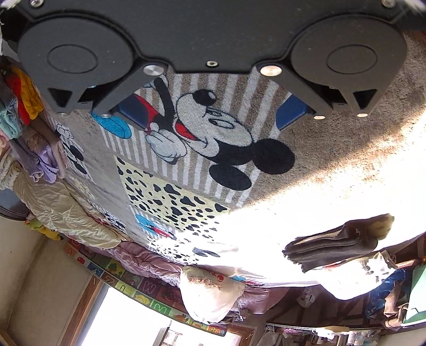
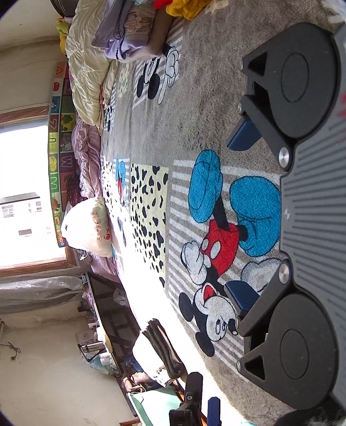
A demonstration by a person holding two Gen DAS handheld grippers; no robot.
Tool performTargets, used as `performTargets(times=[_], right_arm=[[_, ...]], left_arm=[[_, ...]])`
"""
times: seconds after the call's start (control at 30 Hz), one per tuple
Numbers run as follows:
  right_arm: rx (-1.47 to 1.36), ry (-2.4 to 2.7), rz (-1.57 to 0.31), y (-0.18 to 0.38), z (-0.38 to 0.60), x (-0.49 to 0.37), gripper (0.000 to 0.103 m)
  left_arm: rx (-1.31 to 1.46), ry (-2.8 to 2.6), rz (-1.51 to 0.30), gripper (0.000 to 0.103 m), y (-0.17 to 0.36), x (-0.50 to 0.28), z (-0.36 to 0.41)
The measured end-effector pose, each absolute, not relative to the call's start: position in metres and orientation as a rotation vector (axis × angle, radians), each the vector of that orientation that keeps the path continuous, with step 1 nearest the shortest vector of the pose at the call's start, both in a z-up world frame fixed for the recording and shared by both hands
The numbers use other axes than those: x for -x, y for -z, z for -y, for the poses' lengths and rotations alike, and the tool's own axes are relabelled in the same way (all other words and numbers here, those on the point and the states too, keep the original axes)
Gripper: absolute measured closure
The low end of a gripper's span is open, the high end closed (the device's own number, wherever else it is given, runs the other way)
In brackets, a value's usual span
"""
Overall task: Fold clothes
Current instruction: 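Move the left tool to the black garment and grasp its edge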
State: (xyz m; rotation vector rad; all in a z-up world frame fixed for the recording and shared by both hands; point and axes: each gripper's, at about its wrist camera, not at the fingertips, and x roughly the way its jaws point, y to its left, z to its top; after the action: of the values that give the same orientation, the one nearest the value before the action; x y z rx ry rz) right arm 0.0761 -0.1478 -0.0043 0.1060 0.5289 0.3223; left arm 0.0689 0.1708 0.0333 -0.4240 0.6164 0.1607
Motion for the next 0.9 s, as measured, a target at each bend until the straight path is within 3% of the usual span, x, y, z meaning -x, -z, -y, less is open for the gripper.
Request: performTargets(times=[0.13, 0.27, 0.43, 0.5, 0.7, 0.9], right_arm=[[-0.209, -0.391, -0.489, 0.023, 0.14, -0.109, 0.0], [-0.292, -0.365, -0.546, 0.066, 0.143, -0.131, 0.0], [-0.403, -0.351, -0.514, 0.071, 0.159, -0.132, 0.0], [-0.403, -0.354, -0.507, 0.074, 0.158, -0.133, 0.0], [-0.416, -0.358, -0.492, 0.078, 0.16, -0.134, 0.0], [-0.421, -0.363, -0.488, 0.081, 0.16, -0.136, 0.0]], left_arm=[[0.475, -0.278, -0.566, 0.003, -0.035, -0.095, -0.216], [0.579, -0.368, -0.471, 0.014, -0.031, -0.117, -0.272], [0.543, -0.526, -0.422, 0.031, -0.014, -0.147, -0.322], [0.528, -0.587, -0.411, 0.051, -0.003, -0.156, -0.336], [0.537, -0.647, -0.364, 0.062, 0.025, -0.172, -0.368], [0.469, -0.665, -0.372, 0.065, 0.029, -0.188, -0.383]])
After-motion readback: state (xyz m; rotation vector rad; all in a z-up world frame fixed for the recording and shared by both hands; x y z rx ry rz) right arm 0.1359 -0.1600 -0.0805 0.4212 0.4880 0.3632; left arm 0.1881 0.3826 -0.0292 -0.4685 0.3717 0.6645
